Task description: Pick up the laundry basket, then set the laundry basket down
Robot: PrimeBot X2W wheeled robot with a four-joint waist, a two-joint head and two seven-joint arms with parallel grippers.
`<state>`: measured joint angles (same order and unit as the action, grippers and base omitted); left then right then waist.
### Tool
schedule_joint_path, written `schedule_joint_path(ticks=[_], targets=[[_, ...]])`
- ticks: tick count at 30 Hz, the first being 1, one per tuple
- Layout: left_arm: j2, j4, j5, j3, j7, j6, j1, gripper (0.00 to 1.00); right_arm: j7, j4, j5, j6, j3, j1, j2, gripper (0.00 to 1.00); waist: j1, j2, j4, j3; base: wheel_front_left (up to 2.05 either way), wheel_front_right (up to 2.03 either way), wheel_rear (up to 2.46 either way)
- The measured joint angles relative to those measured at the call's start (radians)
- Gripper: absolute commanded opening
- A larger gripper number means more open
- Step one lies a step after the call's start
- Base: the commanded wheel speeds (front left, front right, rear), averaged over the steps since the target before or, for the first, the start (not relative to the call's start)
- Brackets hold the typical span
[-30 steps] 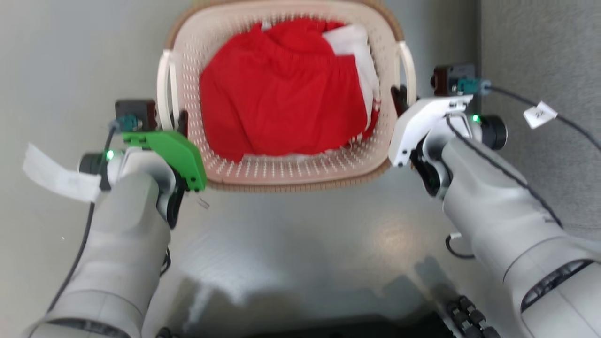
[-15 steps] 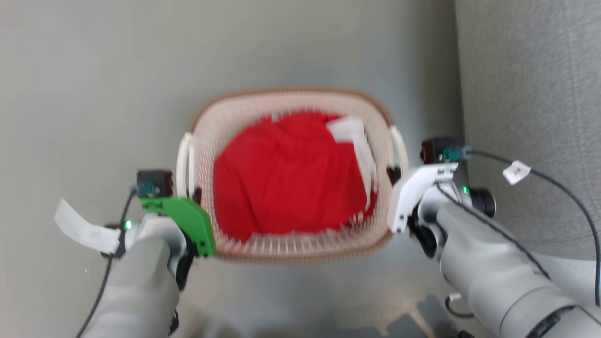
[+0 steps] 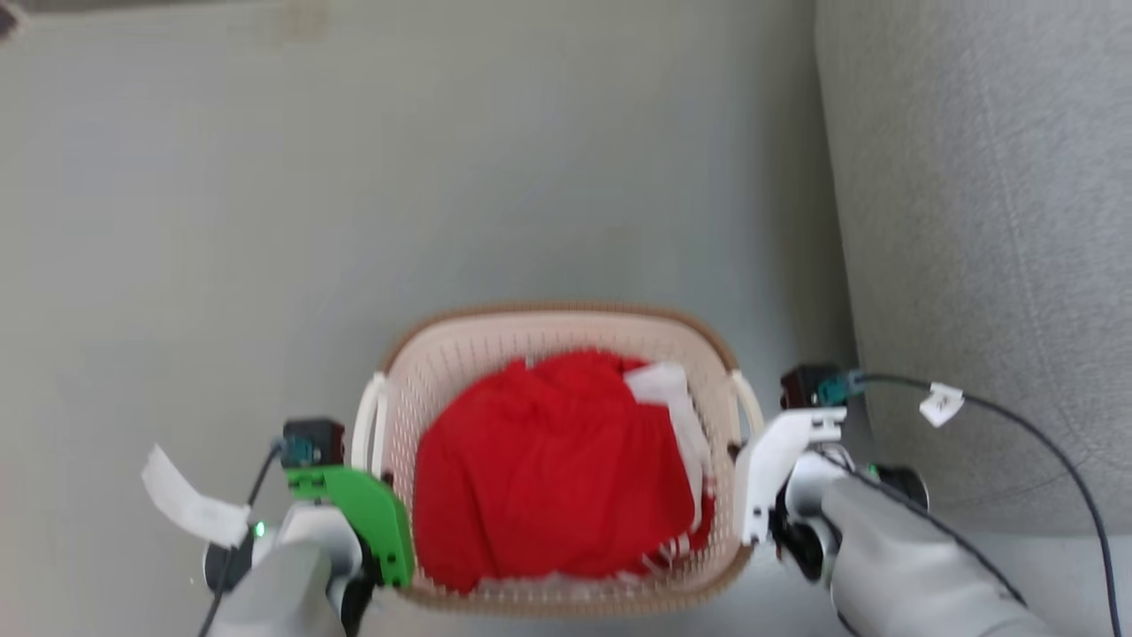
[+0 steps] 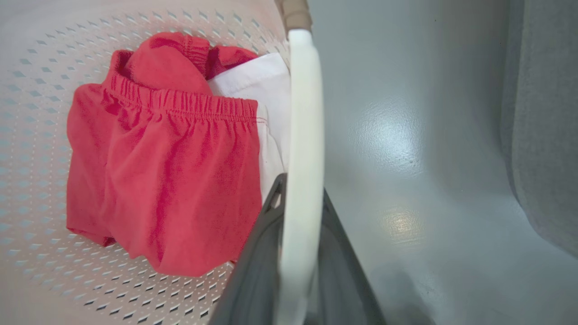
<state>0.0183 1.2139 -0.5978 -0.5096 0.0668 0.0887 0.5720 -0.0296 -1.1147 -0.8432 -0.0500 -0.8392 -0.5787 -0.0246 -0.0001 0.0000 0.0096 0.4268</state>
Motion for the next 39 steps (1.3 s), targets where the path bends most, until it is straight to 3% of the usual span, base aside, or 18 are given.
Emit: schedule_joint_path(ticks=[16, 24, 39], targets=[[0.0, 0.001, -0.062, -0.056, -0.058, -0.001, -0.182, 0.0, -0.028, 0.009, -0.069, -0.005, -0.057, 0.209, 0.003, 0.0, 0.0, 0.0, 0.008, -0.222, 0.0, 0.0, 0.0], [-0.001, -0.001, -0.085, -0.075, -0.076, -0.008, -0.25, 0.0, -0.024, 0.036, -0.093, -0.023, -0.092, 0.305, 0.002, 0.0, 0.0, 0.0, 0.011, -0.318, 0.0, 0.0, 0.0], [-0.004, -0.012, -0.115, -0.091, -0.093, -0.033, -0.255, 0.0, -0.021, 0.055, -0.133, -0.045, -0.126, 0.305, -0.002, 0.0, 0.0, 0.0, 0.016, -0.355, 0.0, 0.0, 0.0]])
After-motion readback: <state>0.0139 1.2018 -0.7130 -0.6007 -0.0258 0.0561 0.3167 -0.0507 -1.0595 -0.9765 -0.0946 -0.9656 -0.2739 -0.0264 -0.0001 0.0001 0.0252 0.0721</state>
